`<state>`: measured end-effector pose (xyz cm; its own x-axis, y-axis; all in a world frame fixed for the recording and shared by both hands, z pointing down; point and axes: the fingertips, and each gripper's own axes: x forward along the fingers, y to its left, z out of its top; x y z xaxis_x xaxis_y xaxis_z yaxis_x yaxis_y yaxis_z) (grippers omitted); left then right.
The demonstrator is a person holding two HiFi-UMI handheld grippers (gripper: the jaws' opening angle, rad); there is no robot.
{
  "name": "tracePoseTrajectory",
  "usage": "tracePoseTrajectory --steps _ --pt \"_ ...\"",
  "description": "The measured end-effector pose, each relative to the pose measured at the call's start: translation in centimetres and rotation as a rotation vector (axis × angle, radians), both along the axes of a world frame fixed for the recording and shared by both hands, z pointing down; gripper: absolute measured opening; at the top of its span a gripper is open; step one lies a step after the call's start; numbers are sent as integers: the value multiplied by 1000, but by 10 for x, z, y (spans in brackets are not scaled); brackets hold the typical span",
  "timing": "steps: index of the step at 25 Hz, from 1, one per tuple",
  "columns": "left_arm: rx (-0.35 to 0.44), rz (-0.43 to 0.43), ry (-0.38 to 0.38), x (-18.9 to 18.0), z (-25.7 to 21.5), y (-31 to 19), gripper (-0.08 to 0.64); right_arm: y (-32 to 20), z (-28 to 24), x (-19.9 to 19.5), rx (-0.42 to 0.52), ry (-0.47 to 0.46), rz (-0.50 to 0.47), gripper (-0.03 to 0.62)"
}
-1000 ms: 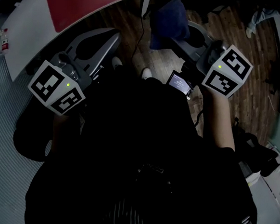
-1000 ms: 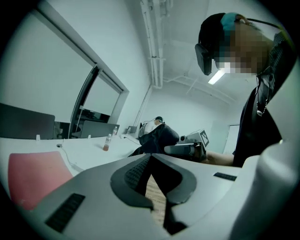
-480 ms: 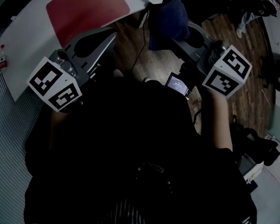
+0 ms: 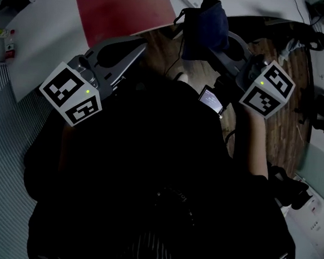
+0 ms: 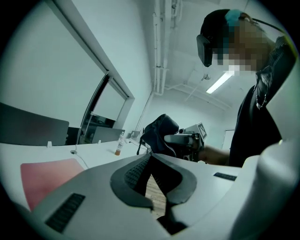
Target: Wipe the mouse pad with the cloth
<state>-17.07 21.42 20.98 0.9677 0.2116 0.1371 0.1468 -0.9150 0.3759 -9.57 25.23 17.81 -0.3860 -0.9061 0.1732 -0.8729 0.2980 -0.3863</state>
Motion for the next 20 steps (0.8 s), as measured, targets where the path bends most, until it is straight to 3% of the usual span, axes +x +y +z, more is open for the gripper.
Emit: tracePoseTrajectory --steps 2,6,11,20 --pt "9 -14 -6 36 -21 -26 3 -28 -21 38 17 -13 -11 69" --pt "15 -78 -20 48 -30 -24 3 -32 -29 56 30 -28 -77 69" --pt "23 -184 -41 83 -46 -6 5 -26 -41 111 41 -56 -142 69" --pt "38 -277 -84 131 -43 -54 5 -102 -53 176 112 -59 -218 69"
